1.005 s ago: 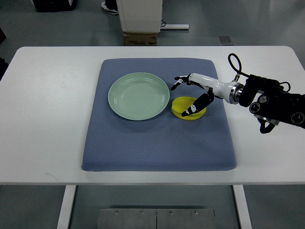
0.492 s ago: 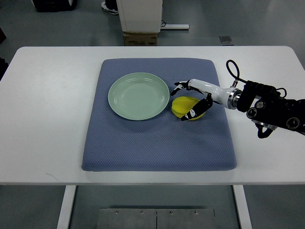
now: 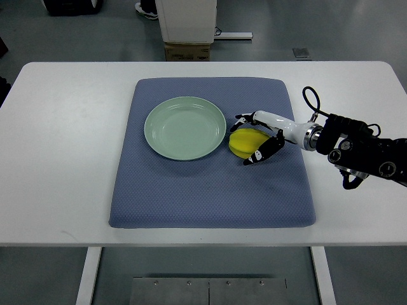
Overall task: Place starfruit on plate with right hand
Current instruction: 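Close the right hand fingers around the yellow starfruit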
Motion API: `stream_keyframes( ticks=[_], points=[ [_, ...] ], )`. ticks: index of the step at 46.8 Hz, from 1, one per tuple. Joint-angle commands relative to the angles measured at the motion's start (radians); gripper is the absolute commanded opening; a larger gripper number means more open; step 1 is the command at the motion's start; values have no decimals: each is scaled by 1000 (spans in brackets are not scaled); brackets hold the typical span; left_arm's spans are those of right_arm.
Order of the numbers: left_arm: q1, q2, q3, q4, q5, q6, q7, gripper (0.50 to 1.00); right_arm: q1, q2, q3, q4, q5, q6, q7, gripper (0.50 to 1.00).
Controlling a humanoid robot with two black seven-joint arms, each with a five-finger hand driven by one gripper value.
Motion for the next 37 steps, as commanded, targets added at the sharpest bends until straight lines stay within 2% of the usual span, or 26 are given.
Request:
stream_keyframes(
  ticks=[1,6,18,24,30,37],
  points=[
    [0,0,0,0,0,0,0,1000,0,0,0,-5,0,0,0,989],
    [0,0,0,0,0,0,0,1000,0,3,2,-8,0,0,1,937],
    [0,0,2,0,0,0,0,1000,0,3,2,-18,0,1,3,761],
    [0,0,0,0,0,0,0,1000,0,3,2,-19,0,1,8,690],
    [0,0,0,0,0,-1,0,1000,-2,3,2,-21,0,0,9,644],
    [0,0,0,0,0,0,0,1000,0,3,2,-25,2,1,15,542]
  ],
)
